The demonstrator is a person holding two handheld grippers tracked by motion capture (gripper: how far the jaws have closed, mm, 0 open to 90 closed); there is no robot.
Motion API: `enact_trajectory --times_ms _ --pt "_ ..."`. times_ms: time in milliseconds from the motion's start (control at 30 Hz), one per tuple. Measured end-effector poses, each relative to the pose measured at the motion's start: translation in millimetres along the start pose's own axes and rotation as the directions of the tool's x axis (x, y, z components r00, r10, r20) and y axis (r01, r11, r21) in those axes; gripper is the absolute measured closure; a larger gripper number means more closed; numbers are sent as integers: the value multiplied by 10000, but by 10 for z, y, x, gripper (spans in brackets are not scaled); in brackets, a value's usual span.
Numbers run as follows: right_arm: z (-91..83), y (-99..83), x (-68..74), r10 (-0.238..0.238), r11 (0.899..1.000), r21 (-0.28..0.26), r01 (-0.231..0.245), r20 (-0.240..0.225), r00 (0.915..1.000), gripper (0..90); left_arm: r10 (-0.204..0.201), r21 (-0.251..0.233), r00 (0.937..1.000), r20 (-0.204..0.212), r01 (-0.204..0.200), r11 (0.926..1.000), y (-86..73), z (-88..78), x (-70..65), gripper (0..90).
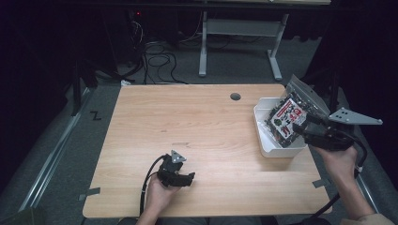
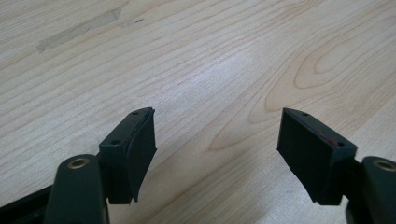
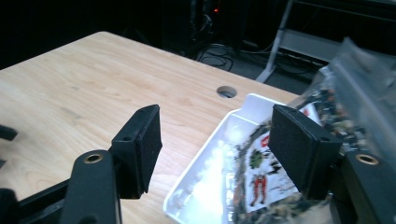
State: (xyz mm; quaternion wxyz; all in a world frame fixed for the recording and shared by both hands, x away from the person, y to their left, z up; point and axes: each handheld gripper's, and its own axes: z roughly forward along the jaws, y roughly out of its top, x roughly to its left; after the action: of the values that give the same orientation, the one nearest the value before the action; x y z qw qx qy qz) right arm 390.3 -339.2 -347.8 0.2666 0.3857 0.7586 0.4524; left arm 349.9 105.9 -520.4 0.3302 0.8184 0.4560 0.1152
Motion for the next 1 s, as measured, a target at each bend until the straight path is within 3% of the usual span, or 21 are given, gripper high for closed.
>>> enact_trajectory --times_ms 533,1000 --pt "148 -191 260 156 9995 295 -126 -1017 9947 331 18 -99 10000 -7 -18 9999 5 -22 -13 285" --pt "330 -324 526 238 9978 652 -115 -1917 9812 319 63 -90 10000 -10 -63 9999 8 -23 -17 285"
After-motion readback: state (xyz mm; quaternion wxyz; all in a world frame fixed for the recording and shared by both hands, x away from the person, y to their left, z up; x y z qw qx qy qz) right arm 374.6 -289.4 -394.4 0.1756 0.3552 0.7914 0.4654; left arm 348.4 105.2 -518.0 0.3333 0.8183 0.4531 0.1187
